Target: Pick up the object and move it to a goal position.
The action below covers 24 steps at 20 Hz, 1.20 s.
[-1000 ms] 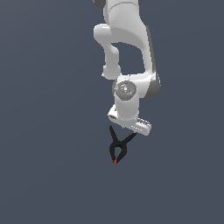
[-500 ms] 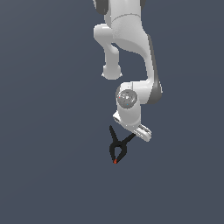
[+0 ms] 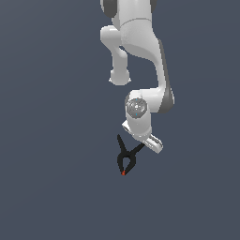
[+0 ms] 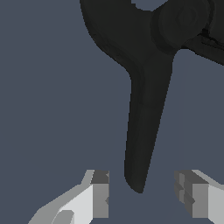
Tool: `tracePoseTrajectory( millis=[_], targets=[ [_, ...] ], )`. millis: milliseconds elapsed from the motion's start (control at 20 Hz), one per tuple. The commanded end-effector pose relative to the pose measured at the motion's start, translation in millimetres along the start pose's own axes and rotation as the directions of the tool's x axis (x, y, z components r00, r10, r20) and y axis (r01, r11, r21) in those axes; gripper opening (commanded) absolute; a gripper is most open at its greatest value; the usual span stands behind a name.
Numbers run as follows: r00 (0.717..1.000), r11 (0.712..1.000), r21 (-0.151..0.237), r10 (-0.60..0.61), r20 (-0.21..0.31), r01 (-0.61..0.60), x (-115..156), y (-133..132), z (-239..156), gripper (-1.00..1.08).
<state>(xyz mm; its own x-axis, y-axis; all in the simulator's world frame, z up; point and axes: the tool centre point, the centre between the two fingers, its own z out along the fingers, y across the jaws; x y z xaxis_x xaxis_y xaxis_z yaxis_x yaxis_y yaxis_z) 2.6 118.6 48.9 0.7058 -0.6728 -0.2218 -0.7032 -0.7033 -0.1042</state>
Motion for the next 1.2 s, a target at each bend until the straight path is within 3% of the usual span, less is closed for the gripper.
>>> tracePoseTrajectory(
  millis=[0, 400, 450, 1150],
  targets=[
    [1.0, 1.0, 0.0, 0.001, 0.001, -0.001, -0.1, 0.2, 5.3, 0.28],
    [1.0, 1.0, 0.0, 0.006, 0.001, -0.006, -0.5, 0.6, 29.1, 0.28],
    [1.0, 1.0, 0.0, 0.006, 0.001, -0.006, -0.5, 0.6, 29.1, -1.0],
    [1.0, 1.0, 0.0, 0.006, 0.001, -0.006, -0.9, 0.8, 23.9, -1.0]
  ],
)
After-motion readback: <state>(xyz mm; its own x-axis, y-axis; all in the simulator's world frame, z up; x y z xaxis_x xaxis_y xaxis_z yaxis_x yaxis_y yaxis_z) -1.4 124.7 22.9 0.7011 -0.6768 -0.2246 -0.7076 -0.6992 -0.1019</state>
